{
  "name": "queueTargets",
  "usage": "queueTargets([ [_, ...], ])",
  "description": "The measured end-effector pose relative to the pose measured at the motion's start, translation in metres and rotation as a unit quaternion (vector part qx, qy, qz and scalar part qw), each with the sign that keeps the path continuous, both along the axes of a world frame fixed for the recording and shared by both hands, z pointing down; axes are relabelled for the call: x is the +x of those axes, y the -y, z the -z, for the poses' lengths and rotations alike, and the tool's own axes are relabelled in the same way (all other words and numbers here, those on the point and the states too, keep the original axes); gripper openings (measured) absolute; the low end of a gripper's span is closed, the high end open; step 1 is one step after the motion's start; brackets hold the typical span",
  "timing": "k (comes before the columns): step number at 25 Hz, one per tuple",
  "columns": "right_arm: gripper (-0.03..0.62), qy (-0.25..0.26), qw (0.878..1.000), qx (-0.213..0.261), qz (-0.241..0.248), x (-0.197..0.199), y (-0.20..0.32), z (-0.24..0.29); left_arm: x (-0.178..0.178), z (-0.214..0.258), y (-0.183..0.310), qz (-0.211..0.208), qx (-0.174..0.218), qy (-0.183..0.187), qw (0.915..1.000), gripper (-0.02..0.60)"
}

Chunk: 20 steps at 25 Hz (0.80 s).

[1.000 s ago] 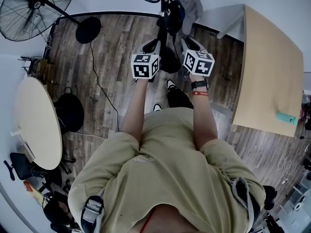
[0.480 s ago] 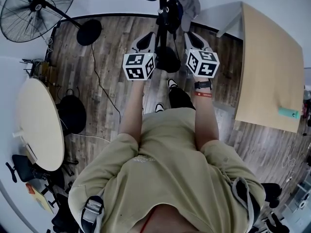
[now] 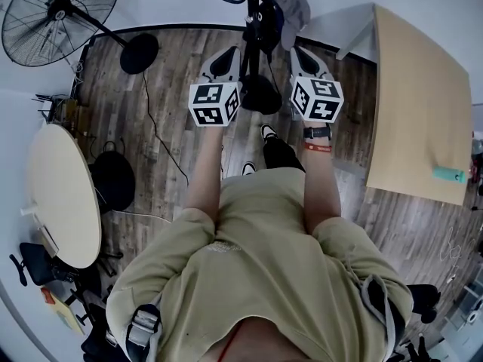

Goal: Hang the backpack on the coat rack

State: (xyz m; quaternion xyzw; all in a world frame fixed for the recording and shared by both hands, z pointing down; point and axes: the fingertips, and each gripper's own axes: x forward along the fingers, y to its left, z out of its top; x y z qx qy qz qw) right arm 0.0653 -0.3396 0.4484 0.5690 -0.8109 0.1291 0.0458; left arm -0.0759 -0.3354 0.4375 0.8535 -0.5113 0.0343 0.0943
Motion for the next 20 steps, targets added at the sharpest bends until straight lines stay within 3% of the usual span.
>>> queueTargets([
  [13, 0.015, -0.008, 1.000, -0.010, 0.014, -0.008, 0.022, -0.007, -0.003, -0.011, 0.023, 0.007, -0.013, -0.023, 0.9996, 0.025],
  [20, 0.015, -0.016, 0.997, -0.057, 0.048, -0.015, 0.050, -0.043, 0.004, -0.062, 0.053, -0.006, -0.071, -0.006, 0.9974, 0.025],
])
